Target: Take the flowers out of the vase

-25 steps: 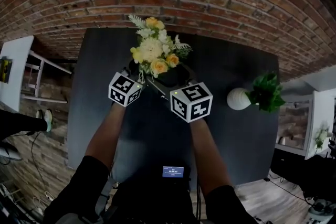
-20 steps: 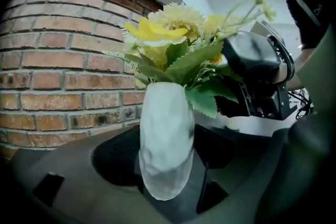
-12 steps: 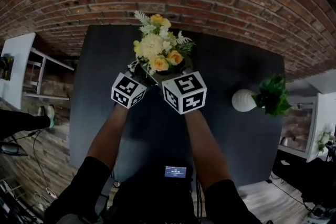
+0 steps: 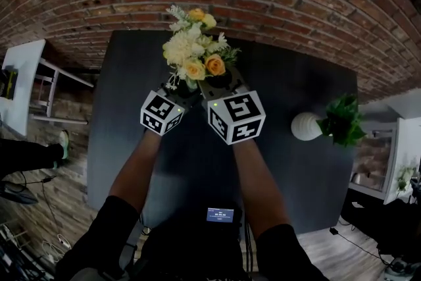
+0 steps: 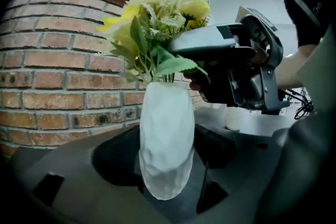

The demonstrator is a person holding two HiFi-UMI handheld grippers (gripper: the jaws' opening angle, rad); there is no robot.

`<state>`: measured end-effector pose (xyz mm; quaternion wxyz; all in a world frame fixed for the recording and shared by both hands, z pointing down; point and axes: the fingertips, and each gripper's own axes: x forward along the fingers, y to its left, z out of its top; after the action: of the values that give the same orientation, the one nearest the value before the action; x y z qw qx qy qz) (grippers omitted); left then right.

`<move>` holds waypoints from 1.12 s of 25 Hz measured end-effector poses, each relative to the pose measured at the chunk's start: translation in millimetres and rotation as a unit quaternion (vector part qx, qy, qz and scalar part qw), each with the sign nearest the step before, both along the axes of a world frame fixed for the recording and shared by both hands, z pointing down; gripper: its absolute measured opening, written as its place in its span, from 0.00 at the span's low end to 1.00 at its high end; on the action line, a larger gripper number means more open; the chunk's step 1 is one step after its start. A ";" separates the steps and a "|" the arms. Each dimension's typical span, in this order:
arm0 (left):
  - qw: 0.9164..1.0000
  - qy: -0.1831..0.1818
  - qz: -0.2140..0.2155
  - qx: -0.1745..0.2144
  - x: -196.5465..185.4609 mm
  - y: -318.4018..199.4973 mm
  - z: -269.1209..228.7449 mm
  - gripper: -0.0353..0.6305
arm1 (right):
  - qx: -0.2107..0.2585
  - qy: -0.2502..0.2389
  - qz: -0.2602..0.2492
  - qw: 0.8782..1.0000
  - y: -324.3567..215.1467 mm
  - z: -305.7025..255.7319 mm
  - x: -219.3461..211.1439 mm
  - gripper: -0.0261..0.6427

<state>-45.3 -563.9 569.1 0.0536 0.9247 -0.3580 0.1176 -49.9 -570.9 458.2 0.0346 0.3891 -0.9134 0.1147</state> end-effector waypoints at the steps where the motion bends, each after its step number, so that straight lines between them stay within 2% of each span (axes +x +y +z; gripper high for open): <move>1: 1.000 -0.001 0.000 0.001 0.0 0.0 -0.1 0.54 | 0.004 -0.001 -0.001 1.000 0.3 -3.1 -0.5 0.15; 28: 1.000 -0.013 -0.007 -0.012 -6.2 5.9 -6.0 0.55 | 0.072 -0.090 -0.001 0.993 14.0 -110.0 12.9 0.14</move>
<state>-51.5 -558.0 563.2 0.0604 0.9200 -0.3635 0.1338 -37.0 -556.9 348.3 -0.0755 0.3776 -0.9192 0.0826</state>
